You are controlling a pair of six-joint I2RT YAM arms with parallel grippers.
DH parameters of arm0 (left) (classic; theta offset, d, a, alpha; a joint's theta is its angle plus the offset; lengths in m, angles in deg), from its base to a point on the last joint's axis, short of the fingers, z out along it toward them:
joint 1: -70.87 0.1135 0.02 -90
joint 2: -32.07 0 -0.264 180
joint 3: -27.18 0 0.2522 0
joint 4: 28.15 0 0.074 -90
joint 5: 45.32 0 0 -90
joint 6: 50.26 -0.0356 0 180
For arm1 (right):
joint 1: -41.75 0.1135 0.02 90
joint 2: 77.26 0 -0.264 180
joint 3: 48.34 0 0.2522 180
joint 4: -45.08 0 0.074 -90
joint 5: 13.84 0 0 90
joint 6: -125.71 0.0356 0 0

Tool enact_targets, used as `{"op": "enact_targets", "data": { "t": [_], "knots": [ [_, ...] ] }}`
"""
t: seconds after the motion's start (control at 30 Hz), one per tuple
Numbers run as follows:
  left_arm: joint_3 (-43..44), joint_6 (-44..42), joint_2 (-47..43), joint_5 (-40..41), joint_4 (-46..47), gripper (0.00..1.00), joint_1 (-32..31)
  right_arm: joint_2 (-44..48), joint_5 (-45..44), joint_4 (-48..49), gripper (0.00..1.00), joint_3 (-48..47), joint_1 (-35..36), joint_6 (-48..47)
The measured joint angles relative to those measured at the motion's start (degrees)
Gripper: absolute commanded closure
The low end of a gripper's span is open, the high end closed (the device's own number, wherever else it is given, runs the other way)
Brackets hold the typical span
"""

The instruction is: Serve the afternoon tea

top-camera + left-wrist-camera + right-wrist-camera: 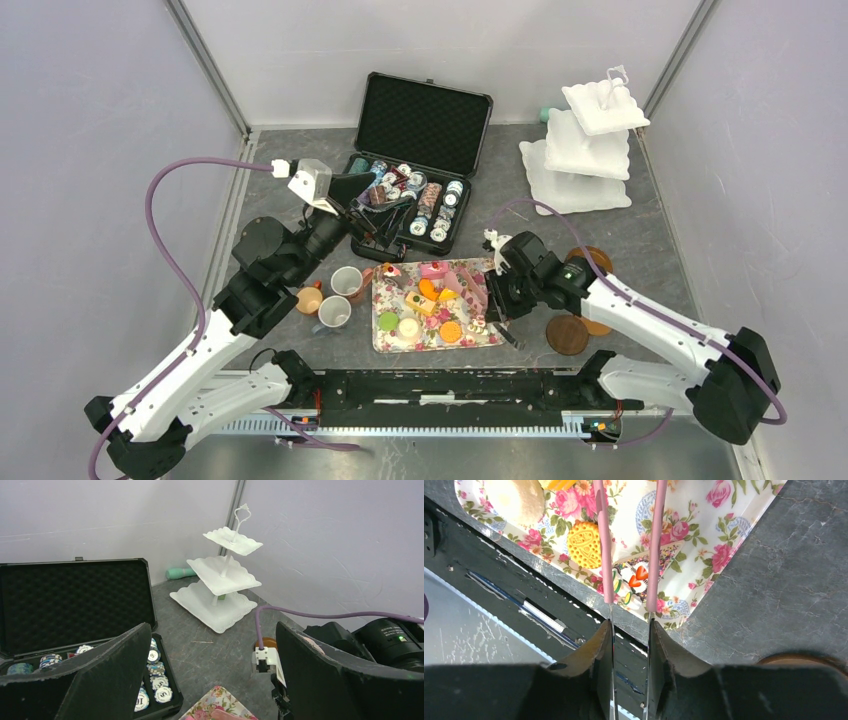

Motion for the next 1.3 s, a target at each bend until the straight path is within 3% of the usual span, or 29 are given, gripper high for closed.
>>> {"op": "enact_targets", "data": {
  "t": [0.3, 0.53, 0.87, 1.07, 1.3],
  "knots": [
    [0.0, 0.02, 0.46, -0.02, 0.0, 0.0, 0.0, 3.02, -1.6, 0.31, 0.76, 0.52, -0.94, 0.68],
    [0.0, 0.0, 0.52, -0.02, 0.0, 0.0, 0.02, 7.5, -0.5, 0.33, 0.76, 2.36, -8.02, 0.39],
    [0.0, 0.02, 0.96, -0.04, 0.0, 0.0, 0.02, 9.99, 5.07, 2.8, 0.79, 3.08, -24.17, -2.64],
    [0.0, 0.02, 0.87, -0.09, 0.0, 0.0, 0.02, 5.68, 8.52, 11.67, 0.79, 3.3, -36.92, -3.56],
    [0.0, 0.02, 0.59, -0.35, 0.0, 0.0, -0.02, -1.42, 9.31, 24.37, 0.78, 3.56, -46.86, -1.05]
  ]
}}
